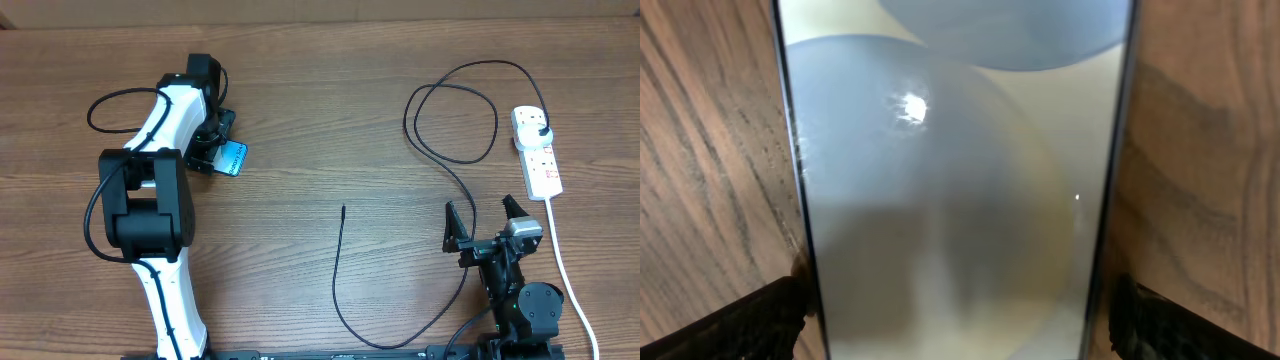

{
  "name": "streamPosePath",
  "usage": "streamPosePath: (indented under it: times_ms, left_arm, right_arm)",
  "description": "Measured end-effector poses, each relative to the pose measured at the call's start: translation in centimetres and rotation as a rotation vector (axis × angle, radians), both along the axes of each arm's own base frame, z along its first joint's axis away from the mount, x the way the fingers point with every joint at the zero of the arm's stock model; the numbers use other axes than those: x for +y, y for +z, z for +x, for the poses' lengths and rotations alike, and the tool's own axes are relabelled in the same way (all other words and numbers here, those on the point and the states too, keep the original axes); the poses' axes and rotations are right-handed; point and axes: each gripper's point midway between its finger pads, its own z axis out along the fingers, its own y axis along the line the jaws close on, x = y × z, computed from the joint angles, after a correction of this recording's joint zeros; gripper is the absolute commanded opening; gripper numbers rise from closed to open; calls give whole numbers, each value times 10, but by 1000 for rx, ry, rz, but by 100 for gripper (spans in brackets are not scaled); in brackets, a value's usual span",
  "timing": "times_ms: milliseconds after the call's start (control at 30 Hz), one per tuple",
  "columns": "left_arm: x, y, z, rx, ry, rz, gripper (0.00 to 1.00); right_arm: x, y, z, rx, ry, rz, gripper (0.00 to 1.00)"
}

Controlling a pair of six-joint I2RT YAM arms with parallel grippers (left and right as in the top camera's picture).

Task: Plug charger to phone and switch on socket
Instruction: 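Close the left gripper on the phone's sides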

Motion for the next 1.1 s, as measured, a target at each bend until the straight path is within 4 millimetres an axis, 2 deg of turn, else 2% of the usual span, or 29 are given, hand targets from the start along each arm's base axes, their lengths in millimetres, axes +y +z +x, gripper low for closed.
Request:
streamPosePath:
  times_ms: [1100]
  left_arm:
    - [4,0,-2,1,51,-81,100]
  right_arm:
    - [0,0,0,0,0,0,100]
